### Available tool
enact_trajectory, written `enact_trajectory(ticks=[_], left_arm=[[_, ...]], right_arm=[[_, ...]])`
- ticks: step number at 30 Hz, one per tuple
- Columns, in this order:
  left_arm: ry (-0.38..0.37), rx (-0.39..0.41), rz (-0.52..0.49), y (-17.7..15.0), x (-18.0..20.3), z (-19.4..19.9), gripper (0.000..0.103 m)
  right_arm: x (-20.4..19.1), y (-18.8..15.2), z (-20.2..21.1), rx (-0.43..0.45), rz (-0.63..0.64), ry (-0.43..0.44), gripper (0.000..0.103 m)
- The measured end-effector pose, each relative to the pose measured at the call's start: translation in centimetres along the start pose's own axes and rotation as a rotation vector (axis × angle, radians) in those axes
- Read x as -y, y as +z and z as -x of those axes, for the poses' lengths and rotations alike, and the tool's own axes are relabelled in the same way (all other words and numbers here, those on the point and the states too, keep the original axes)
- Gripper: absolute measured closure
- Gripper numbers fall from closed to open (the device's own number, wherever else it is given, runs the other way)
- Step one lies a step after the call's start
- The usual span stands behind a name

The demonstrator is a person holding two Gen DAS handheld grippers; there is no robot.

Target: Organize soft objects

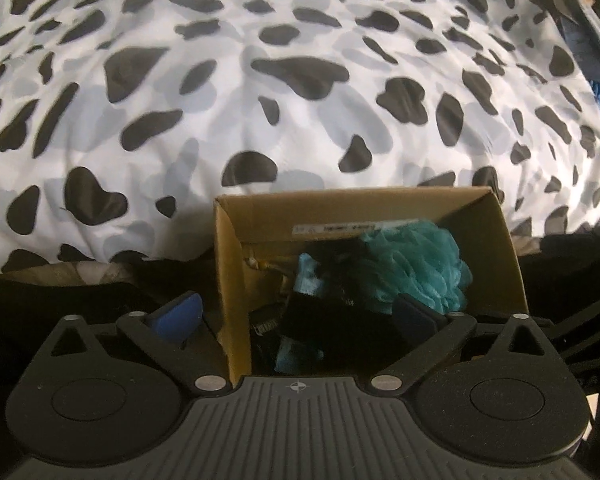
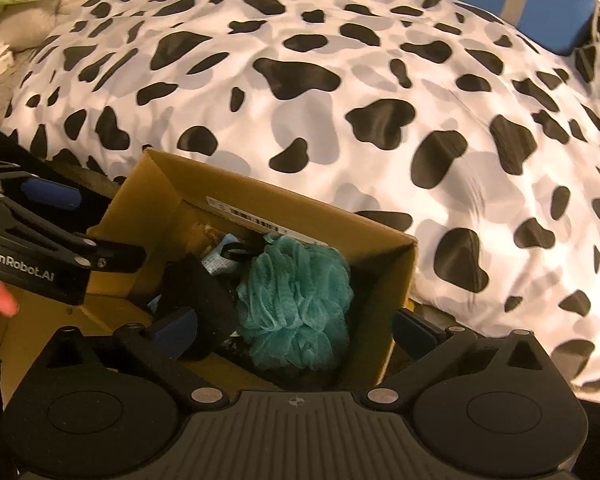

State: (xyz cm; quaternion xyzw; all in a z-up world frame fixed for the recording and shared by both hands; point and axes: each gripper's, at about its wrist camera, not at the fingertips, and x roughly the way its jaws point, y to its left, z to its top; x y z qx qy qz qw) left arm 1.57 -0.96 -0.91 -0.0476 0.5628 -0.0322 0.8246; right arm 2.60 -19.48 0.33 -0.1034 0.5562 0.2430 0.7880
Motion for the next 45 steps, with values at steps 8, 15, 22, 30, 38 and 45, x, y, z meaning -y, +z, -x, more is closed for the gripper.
enact_trajectory(ticks=[8,15,22,30,38,45], left_arm=[[0.015,-0.02,0.045,-1.6,0.1,0.8,0.0],[0.067,-0.065,0.061,-2.3,0.1,0.5,0.0],[0.087,-0.139,0.037,-2.1,0.4,-1.2,0.0],[0.084,-0.166,0.039,-1.9,0.5,-2.1,0.0],[0.078,-0.163,0.036,-1.8,0.6,-2.2,0.0],[0.076,-0.15,0.027,-1.7,0.7,-2.0,0.0]], right_arm=[[0.6,-1.0,0.5,-0.043,-0.14,-0.064,0.0],[1.2,-2.4,0.2,-0.113,-0.228,-0.116,0.0],[1.6,-2.7,-1.0,-0.177,-0.245,-0.13,0.0],[1.3,-2.6,-1.8,-0.21,-0.22,-0.133,0.0],[1.1,-2.5,-2.0,-0.218,-0.204,-0.134,0.0],[1.0,-2.5,-2.0,-0.215,-0.199,-0.132,0.0]])
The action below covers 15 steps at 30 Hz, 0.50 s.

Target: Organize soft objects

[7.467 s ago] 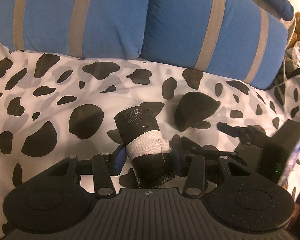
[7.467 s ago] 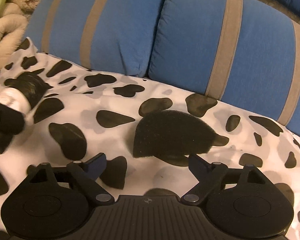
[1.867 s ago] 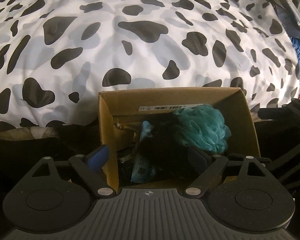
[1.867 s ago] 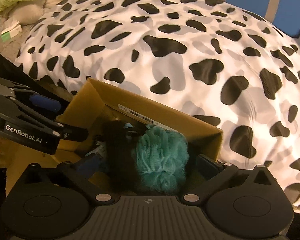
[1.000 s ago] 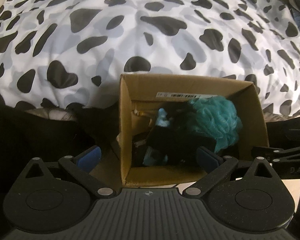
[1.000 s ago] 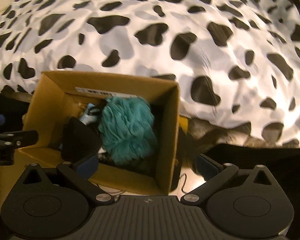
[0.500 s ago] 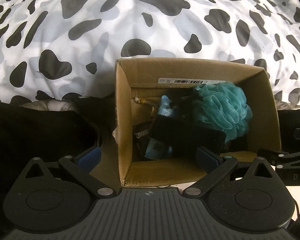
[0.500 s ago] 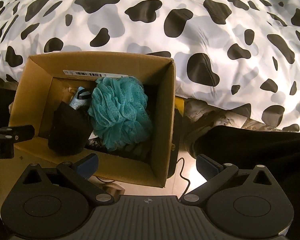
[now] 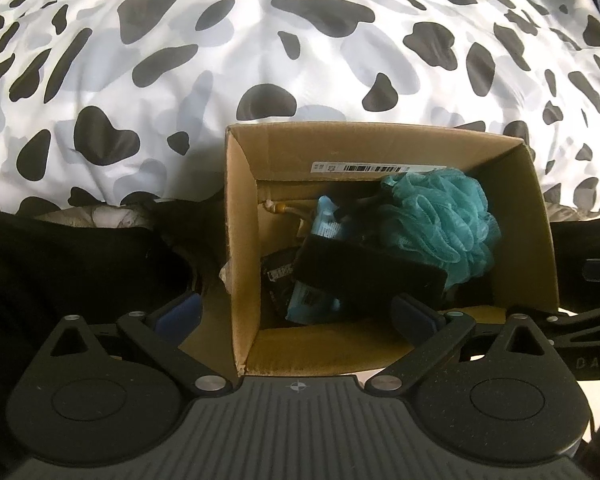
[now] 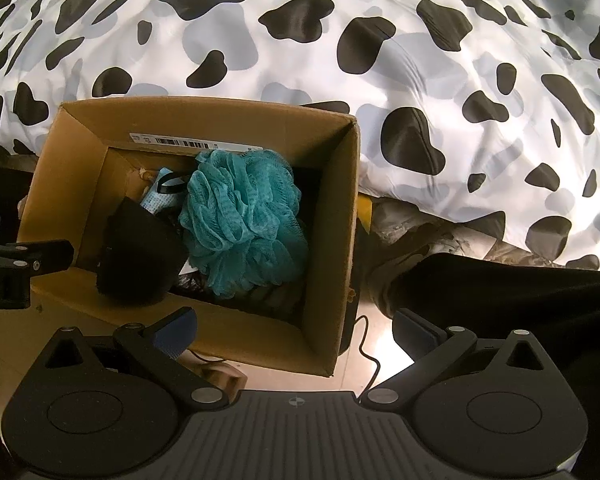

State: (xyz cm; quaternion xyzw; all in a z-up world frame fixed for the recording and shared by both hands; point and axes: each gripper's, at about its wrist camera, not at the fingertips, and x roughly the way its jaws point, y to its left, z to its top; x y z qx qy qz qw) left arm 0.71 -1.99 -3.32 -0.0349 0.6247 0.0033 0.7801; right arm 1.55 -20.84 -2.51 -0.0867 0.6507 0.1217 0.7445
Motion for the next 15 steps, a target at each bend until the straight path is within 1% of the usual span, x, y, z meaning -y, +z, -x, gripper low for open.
enact_trajectory(ticks=[10,15], left_arm=[[0.016,0.007,-0.05,-0.2,0.83,0.0,0.0],[0.017,0.008,-0.055,-0.2,0.92,-0.02,0.0]], right_arm=[[-0.1,-0.01,0.02,0.001,0.0,0.0,0.0],[-0.13,0.01,0.03,0.0,0.0,0.0,0.0]])
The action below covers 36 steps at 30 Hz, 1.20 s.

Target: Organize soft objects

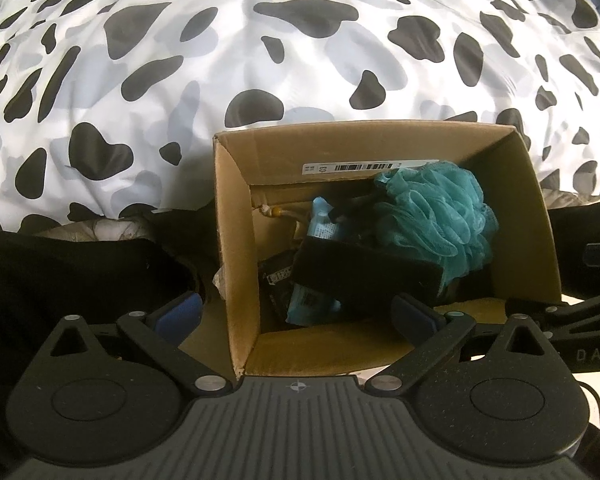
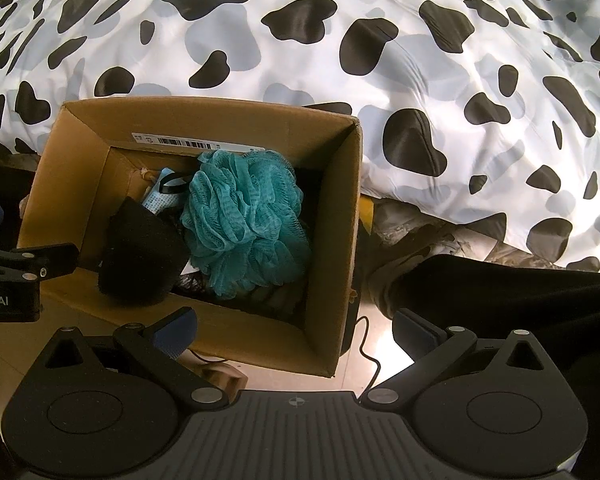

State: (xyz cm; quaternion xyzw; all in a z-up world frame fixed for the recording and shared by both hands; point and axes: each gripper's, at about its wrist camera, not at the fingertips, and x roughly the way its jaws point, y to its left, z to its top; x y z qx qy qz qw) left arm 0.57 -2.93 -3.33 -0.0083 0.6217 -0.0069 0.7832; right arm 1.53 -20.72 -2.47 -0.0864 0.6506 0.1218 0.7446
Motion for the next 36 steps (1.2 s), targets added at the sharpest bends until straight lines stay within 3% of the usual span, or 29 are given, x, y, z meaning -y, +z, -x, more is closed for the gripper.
enact_trajectory(ticks=[36], left_arm=[[-0.006,0.002,-0.009,-0.07,0.11,0.07,0.0]], right_arm=[[-0.16,0.01,-0.04,-0.001,0.002,-0.001,0.0]])
